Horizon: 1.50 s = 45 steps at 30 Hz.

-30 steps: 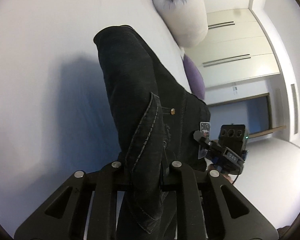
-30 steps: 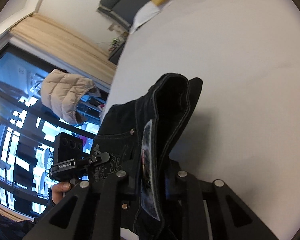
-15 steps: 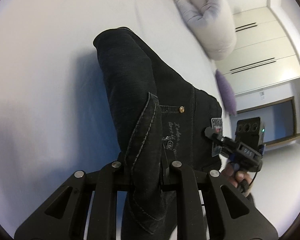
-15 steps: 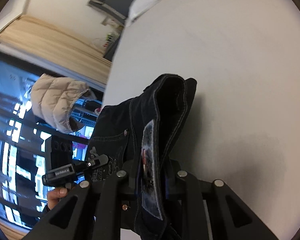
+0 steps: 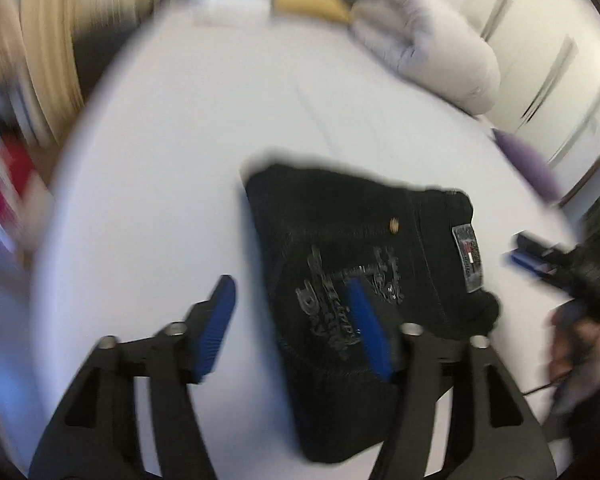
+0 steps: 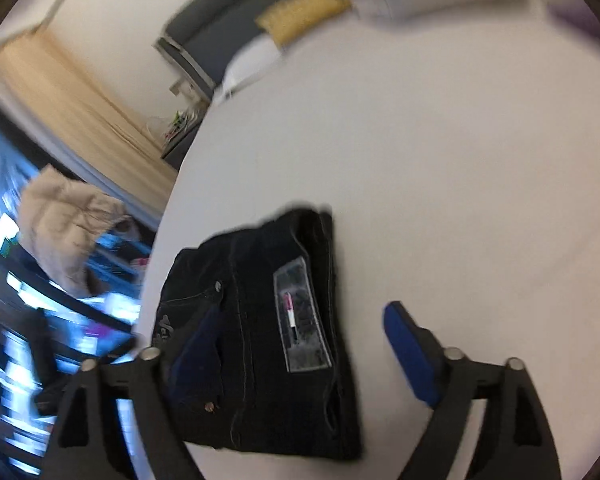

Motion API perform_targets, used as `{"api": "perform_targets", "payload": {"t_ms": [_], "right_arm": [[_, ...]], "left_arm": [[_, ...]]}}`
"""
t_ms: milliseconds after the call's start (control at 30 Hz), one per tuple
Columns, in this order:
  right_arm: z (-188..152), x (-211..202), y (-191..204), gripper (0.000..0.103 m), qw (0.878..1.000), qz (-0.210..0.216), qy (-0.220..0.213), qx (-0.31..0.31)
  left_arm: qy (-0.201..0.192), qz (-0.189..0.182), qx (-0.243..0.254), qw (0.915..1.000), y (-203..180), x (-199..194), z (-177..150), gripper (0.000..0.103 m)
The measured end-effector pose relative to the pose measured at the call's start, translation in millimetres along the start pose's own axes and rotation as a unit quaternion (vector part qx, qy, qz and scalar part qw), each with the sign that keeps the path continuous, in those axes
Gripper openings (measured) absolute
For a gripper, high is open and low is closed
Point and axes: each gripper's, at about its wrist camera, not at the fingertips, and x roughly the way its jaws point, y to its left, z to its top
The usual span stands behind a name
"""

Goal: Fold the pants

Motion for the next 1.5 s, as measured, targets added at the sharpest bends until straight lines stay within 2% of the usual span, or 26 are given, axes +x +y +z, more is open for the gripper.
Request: {"api": "perform_targets", "payload": {"t_ms": [33,100,133,167,200,267,333,367,467,567,600,667,733,833,900,1033,1133,1200,1500], "right_arm": [[-2.7,-22.5,13.0,0.094,0.999,-0.024,-0.035,-0.032],[-6.3,-56.2,34.0,0.102,0.991,-0.056,-0.091,-0.078],[-8.1,-75.8,47.9,0.103,0.984,-0.075,-0.127,-0.103],[-11.3,-92.4,58.5,0.103,0.976,-0.085,-0.158,-0.122],[-15.0,-110.9,69.8,0.103,0.967,-0.093,-0.19,-0.145],[-23.5,-148.9,96.0,0.103,0.942,-0.12,-0.255,-0.182],[-25.6,-175.9,117.7,0.103,0.928,-0.145,-0.285,-0.194],[-26.4,-189.4,124.9,0.103,0.927,-0.142,-0.289,-0.194],[-29.2,-227.5,143.3,0.103,0.929,-0.139,-0.292,-0.179],[-31.3,-262.2,157.2,0.103,0.937,-0.118,-0.289,-0.159],[-32.0,-275.9,160.4,0.103,0.938,-0.107,-0.293,-0.152],[-38.6,-295.6,163.9,0.103,0.938,-0.102,-0.299,-0.144],[-47.8,-306.8,171.5,0.103,0.936,-0.116,-0.295,-0.151],[-58.9,-312.2,177.2,0.103,0.936,-0.141,-0.282,-0.157],[-63.2,-310.2,177.9,0.103,0.94,-0.154,-0.262,-0.155],[-66.8,-296.3,170.6,0.103,0.952,-0.16,-0.221,-0.14],[-69.9,-279.0,164.3,0.103,0.959,-0.164,-0.19,-0.131],[-74.9,-271.1,159.7,0.103,0.963,-0.162,-0.175,-0.123],[-78.5,-241.9,143.2,0.103,0.967,-0.182,-0.134,-0.118]], "left_arm": [[-0.032,0.034,0.017,0.9988,-10.5,-22.5,-0.5,0.07],[-0.107,0.086,0.036,0.9899,-24.5,-72.7,-5.0,0.085],[-0.154,0.114,0.04,0.9808,-31.7,-103.3,-9.8,0.09],[-0.189,0.137,0.039,0.9715,-37.5,-126.3,-11.8,0.101],[-0.234,0.167,0.04,0.9569,-46.5,-156.0,-16.9,0.103],[-0.291,0.192,0.045,0.9364,-59.0,-198.1,-25.6,0.103],[-0.343,0.236,0.032,0.9087,-78.0,-236.1,-37.1,0.103],[-0.355,0.242,0.022,0.9028,-80.6,-251.9,-42.9,0.103],[-0.333,0.215,0.0,0.918,-81.0,-289.5,-53.8,0.103],[-0.321,0.225,-0.001,0.92,-86.3,-320.6,-67.3,0.103],[-0.312,0.224,-0.003,0.9233,-87.2,-326.5,-69.4,0.103],[-0.284,0.208,-0.022,0.9356,-80.4,-347.4,-81.0,0.103],[-0.252,0.199,-0.04,0.9462,-71.0,-369.0,-96.1,0.103],[-0.194,0.188,-0.037,0.962,-84.6,-375.3,-106.9,0.103],[-0.165,0.187,-0.027,0.968,-90.8,-373.1,-112.7,0.103],[-0.139,0.185,-0.002,0.9729,-115.7,-344.2,-116.6,0.103],[-0.102,0.158,-0.002,0.9822,-128.5,-301.1,-113.0,0.103],[-0.084,0.149,-0.008,0.9853,-129.5,-286.1,-117.4,0.103],[-0.035,0.142,-0.02,0.9891,-117.8,-207.8,-111.6,0.103]]}}
